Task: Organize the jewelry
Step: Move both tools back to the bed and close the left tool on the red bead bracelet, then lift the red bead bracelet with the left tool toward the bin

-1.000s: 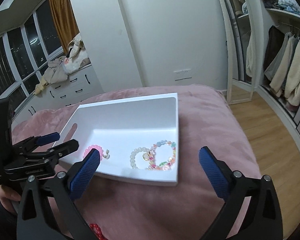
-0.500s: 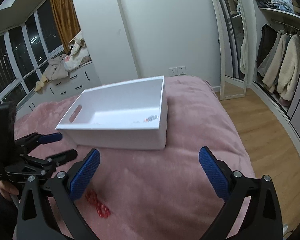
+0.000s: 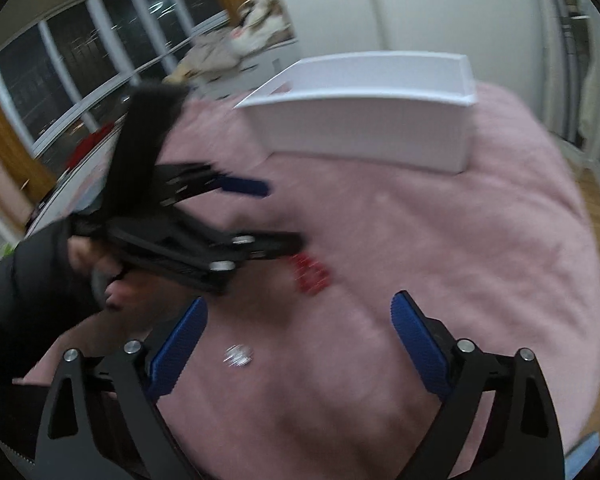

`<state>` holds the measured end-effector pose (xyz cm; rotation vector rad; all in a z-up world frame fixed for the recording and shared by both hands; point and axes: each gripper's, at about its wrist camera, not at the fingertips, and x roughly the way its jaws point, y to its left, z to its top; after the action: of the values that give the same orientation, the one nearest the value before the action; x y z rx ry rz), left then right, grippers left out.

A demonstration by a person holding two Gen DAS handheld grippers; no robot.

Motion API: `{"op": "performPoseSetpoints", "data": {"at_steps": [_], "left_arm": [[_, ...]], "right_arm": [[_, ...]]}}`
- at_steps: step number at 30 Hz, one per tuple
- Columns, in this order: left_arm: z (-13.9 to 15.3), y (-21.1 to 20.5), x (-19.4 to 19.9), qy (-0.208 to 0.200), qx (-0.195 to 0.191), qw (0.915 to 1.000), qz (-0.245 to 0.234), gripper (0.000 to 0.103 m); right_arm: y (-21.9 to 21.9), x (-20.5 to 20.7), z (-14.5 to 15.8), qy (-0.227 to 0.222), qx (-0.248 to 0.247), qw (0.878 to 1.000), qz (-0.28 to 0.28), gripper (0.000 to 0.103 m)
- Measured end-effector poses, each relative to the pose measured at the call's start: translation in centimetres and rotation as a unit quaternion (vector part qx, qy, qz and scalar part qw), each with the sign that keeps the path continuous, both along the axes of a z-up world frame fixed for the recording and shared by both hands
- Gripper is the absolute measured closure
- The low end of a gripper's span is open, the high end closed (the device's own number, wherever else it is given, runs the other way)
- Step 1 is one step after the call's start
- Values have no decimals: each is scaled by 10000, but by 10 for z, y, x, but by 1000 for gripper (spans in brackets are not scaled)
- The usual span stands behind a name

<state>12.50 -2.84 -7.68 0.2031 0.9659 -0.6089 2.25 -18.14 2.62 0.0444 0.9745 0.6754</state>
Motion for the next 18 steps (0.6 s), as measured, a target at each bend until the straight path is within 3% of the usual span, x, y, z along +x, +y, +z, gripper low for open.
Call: {"op": "performPoseSetpoints", "data": {"at_steps": [4, 7, 12, 17, 18], "left_arm": [[-17, -5, -3, 91, 185, 9998, -54, 13], [-34, -8, -2, 246, 308, 9992, -25, 29], [-46, -5, 5, 435, 194, 9987, 188, 37], [-45, -3, 6, 499, 188, 9981, 301, 61], [-45, -3, 5, 494, 189, 9981, 330, 63]], "right_arm": [[25, -9, -17, 270, -40, 9992, 294, 23], [40, -9, -30, 509, -178, 9975, 463, 33], [48, 2, -59, 1236, -130, 9908, 538, 45], [47, 9, -63, 1393, -15, 9890, 490, 77], [50, 7, -61, 1354, -42, 9891, 568, 79]]}}
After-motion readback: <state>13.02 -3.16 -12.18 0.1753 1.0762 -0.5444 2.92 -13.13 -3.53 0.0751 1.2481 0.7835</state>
